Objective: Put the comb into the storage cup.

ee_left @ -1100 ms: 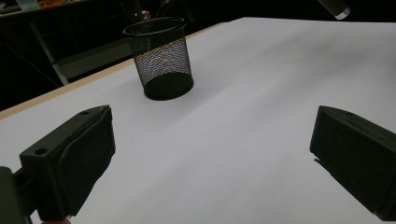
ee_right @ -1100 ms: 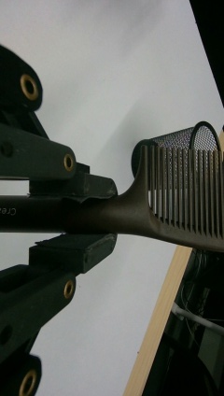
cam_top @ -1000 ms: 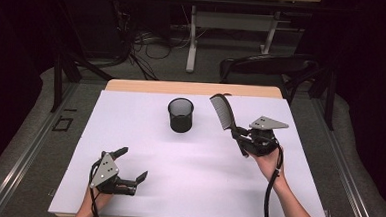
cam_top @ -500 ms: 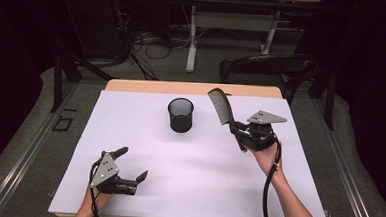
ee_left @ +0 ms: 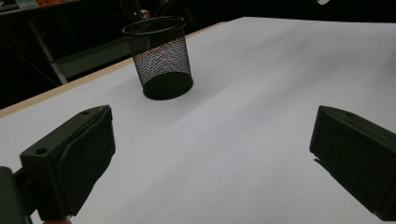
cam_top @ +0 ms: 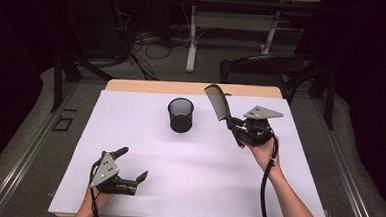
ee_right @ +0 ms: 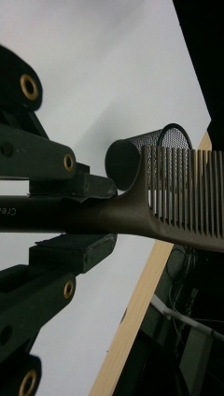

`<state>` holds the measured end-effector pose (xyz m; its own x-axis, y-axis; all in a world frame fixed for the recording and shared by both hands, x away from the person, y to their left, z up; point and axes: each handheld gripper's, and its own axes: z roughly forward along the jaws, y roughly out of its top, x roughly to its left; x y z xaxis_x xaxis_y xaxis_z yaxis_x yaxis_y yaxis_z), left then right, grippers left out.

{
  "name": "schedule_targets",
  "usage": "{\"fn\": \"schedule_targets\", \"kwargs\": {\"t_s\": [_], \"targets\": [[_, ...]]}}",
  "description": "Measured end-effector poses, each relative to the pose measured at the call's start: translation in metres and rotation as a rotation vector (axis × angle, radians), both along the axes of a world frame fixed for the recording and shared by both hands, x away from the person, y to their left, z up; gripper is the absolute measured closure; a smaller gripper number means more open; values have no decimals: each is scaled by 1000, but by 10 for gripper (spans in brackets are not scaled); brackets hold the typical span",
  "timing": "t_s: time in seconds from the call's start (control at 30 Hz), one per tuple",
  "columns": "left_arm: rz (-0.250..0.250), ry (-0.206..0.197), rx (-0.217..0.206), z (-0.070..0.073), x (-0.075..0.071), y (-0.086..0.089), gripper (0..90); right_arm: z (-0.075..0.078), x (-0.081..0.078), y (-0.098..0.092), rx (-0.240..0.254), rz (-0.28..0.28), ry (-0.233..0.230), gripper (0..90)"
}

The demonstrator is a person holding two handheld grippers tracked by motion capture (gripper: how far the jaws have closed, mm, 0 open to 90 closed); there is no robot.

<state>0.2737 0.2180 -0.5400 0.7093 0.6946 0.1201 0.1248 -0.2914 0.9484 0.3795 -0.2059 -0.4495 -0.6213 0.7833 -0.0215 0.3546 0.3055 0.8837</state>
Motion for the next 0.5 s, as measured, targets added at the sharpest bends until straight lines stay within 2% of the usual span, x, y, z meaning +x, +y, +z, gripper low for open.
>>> {"fn": "schedule_targets", "kwargs": {"t_s": [0.5], "targets": [[2,0,1,0,0,0,1,9,8,9,2,8,-21,727]]}}
